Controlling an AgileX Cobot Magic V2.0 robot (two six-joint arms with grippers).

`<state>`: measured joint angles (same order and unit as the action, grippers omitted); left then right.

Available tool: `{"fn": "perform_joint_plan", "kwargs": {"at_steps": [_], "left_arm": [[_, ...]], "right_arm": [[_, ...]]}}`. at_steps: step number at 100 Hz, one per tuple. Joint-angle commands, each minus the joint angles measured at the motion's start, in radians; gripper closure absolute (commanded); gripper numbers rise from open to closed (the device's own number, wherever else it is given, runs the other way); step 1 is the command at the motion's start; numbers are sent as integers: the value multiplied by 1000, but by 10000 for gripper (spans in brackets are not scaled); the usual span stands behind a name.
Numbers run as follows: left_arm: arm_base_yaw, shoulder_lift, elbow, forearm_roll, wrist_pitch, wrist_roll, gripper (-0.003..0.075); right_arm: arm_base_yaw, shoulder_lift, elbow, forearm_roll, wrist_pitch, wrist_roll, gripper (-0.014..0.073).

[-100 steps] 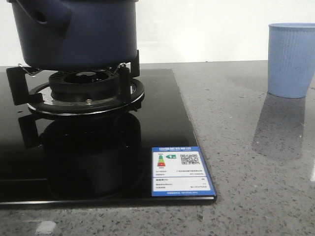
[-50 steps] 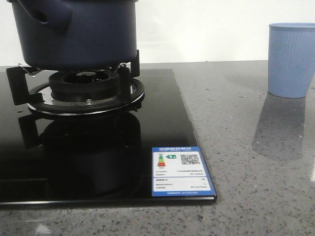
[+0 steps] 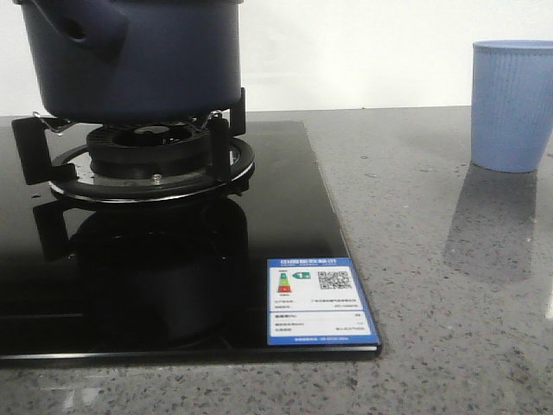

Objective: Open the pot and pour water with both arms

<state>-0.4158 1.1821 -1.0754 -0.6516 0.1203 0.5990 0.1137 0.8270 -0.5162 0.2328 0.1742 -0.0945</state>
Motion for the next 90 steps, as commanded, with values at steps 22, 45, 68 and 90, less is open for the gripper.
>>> {"fn": "perform_joint_plan", "kwargs": {"at_steps": [22,45,68,90], "left_arm": [[34,-45,-38,-12,-112,1,414],[132,-68,-38,-17,-94,1,414],[207,-97,-38,-17,-69,1,414],[235,-105,-38,-17,-63,1,414]], "right_arm": [[78,241,-24,-17,-348,-10,-41],[79,385,-24,-22,-523,-10,-41],[79,493,-29,-26,-647,-10,-41],[79,560,-31,-37,-751,-10,-41]]}}
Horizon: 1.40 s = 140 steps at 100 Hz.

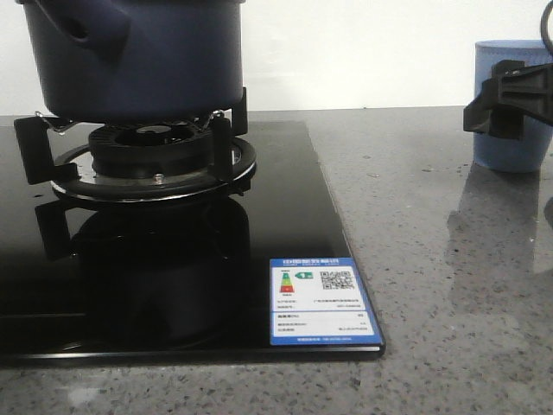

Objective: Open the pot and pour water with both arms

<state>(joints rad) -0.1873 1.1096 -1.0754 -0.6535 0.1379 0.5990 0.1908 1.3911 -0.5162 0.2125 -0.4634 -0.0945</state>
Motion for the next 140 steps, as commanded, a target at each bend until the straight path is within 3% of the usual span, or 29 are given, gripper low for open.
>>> {"fn": "perform_joint_plan", "kwargs": {"at_steps": [1,25,51,75,88,110,140], "left_arm": [[7,-32,-38,-15,-80,1,414],[7,-32,-38,-15,-78,1,414],[7,-32,-38,-15,-78,1,414],[7,-32,-38,-13,-78,1,414],[7,-32,-38,-11,-82,1,414],[7,-32,-38,-11,-93,1,414],[7,-32,-38,16,-95,1,414]], "right_arm": [[2,-2,-33,-17,-116,-10,-41],[2,33,-66,-19,-112,-10,-15],[2,50,-76,-19,-108,-10,288],[2,33,-76,-23,-91,-10,298],[2,-11,-80,-113,-58,-10,292],[3,-91,-192,-200,207,-10,292],[73,-111,-491,-265,593,-10,292]]}}
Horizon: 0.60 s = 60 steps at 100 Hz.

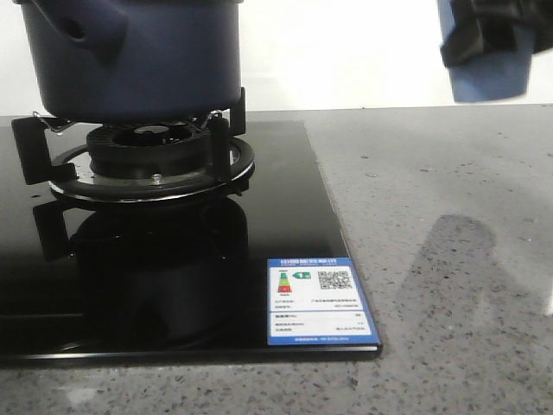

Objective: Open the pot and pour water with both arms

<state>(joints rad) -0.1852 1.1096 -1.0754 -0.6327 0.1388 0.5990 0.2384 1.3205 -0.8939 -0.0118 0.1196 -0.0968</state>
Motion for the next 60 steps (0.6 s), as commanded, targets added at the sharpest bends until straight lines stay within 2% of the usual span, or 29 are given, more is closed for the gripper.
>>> {"fn": "perform_joint_plan", "kwargs": {"at_steps": [1,27,60], "left_arm": [[5,-32,-38,-5,-96,1,414],[5,-32,-38,-5,-98,1,414],[5,-32,-38,-5,-98,1,414]], "right_arm": [[32,-40,-127,-44,16,-8,292],[151,-40,-335,-179,164,-10,292],[277,26,-482,-345,278,-10,292]]}}
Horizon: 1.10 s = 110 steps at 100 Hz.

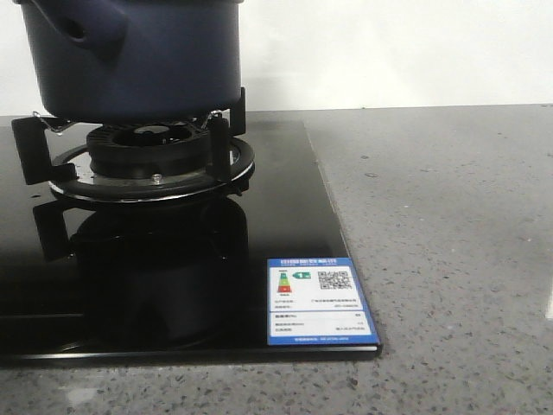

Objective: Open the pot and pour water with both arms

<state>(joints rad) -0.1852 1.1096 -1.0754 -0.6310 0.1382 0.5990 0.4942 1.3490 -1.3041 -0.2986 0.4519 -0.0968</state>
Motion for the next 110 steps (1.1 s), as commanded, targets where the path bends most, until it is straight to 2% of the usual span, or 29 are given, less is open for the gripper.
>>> {"fn": "perform_joint_plan", "kwargs": {"at_steps": [1,30,46,83,110], "left_arm": [[5,-32,-38,-7,-98,1,414],[5,-32,-38,-7,-98,1,414],[5,-32,-38,-7,-98,1,414],[5,-32,-38,-7,-98,1,414],[5,-32,-38,-7,-94,1,414]], "right_arm": [[23,1,-75,-59,-50,-10,292],[128,136,-231,-259,98,-10,292],[176,189,-283,-304,115,-10,292],[264,245,-289,-576,133,-10,292],[268,284,-289,-715,140,-10,293]]}}
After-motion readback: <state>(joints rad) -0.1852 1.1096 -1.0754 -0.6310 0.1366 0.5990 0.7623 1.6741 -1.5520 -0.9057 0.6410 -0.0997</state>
